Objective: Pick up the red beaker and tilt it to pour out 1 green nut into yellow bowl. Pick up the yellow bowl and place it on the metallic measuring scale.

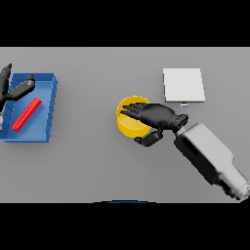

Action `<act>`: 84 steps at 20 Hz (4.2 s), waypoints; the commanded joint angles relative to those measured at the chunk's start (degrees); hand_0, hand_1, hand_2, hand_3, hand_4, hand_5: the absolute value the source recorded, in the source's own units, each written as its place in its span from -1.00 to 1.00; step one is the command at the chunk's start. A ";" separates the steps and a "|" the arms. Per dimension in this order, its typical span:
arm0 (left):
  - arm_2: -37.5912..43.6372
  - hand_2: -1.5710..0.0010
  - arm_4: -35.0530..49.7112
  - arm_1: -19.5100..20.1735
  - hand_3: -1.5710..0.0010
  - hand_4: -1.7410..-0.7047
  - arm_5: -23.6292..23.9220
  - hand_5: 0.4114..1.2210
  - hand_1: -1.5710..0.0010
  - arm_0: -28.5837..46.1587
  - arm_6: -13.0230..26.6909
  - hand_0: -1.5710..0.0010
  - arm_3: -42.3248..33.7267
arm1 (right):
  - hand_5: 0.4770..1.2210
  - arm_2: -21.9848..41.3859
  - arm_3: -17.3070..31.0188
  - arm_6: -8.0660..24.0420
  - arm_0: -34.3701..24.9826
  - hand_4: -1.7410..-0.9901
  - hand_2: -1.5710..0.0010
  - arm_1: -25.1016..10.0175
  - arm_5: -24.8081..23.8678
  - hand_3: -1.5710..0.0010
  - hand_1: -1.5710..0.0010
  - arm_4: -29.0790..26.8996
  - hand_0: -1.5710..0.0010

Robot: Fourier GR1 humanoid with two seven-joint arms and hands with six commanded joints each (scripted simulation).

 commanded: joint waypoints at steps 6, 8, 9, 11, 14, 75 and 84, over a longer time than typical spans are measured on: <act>0.26 1.00 0.25 -0.03 1.00 0.82 0.00 -0.19 1.00 -0.26 0.29 1.00 -0.06 | -0.47 1.93 3.03 -0.73 -1.61 0.17 1.00 -0.49 1.90 1.00 1.00 1.42 1.00; 0.31 1.00 0.10 0.11 1.00 0.82 -0.30 -0.20 1.00 -0.61 0.13 1.00 0.46 | -0.43 2.95 4.61 -0.15 -2.97 0.16 1.00 0.01 2.66 1.00 1.00 2.31 1.00; 0.56 1.00 0.36 0.37 1.00 0.83 -0.42 -0.21 1.00 0.09 -1.03 1.00 0.61 | -0.39 3.15 4.86 -0.82 -3.53 0.16 1.00 -0.37 3.36 1.00 1.00 2.29 1.00; 0.28 1.00 0.22 -0.02 1.00 0.83 0.23 -0.21 1.00 -0.01 -0.01 1.00 -0.10 | -0.32 3.67 5.22 0.10 -3.73 0.15 0.99 0.85 3.27 0.98 1.00 2.59 1.00; 0.25 1.00 -0.02 0.55 1.00 0.83 0.48 -0.23 1.00 0.37 -0.13 1.00 -0.55 | -0.08 4.43 6.37 1.30 -4.51 0.01 0.83 1.24 3.53 0.80 0.86 3.59 0.88; -0.95 1.00 1.21 3.65 1.00 0.80 2.06 -0.20 1.00 -0.13 5.19 1.00 -5.31 | 1.00 -6.63 39.36 -0.29 -20.76 -0.95 -1.00 -8.05 -7.69 -0.89 -0.81 -2.06 -0.97; -1.80 1.00 1.34 2.77 1.00 0.81 1.19 -0.19 1.00 -1.77 5.11 1.00 -3.18 | 0.01 -7.34 44.09 -0.72 -23.50 -0.16 0.24 -7.08 -4.76 0.19 0.44 -3.40 0.36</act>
